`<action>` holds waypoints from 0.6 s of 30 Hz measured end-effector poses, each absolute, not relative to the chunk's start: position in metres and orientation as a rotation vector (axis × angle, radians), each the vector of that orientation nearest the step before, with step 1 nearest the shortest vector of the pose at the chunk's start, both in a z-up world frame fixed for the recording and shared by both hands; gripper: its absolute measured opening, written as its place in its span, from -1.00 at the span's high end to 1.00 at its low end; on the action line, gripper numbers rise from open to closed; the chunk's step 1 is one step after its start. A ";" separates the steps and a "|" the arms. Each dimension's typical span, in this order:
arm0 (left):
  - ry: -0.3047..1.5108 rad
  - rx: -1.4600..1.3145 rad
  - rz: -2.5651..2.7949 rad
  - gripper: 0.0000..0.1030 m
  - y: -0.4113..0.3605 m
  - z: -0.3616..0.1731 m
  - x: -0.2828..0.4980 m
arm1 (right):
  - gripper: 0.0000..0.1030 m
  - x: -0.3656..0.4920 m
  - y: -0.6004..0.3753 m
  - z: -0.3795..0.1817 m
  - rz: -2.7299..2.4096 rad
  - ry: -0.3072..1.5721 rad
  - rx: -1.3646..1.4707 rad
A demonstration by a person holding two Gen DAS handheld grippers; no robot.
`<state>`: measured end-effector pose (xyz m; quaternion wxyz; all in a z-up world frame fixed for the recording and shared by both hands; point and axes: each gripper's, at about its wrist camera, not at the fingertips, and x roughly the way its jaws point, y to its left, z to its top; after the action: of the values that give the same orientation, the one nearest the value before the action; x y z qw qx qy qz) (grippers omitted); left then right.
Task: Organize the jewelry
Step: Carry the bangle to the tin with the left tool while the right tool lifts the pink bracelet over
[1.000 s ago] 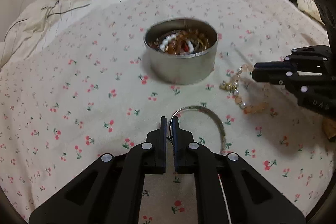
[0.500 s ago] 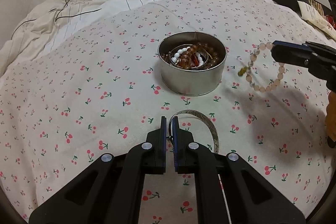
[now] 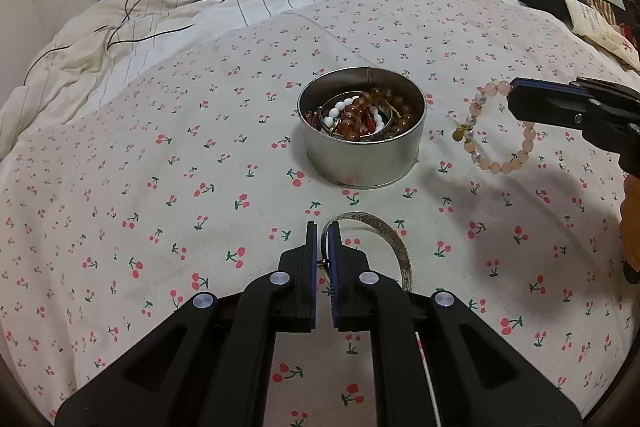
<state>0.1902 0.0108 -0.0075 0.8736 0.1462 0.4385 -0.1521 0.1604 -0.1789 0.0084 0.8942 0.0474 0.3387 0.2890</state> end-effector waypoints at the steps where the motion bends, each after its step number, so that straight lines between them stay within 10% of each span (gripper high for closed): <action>1: 0.915 0.305 -0.318 0.91 0.011 -0.007 0.190 | 0.84 0.161 -0.178 0.008 0.600 0.702 0.098; 18: 0.874 0.089 -0.395 0.91 0.025 0.034 0.215 | 0.84 0.179 -0.180 0.034 0.641 0.610 0.217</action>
<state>0.2150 0.0253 0.0340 0.8862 0.0427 0.4204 -0.1901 0.1788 -0.1805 0.0340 0.8981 0.1050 0.2944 0.3094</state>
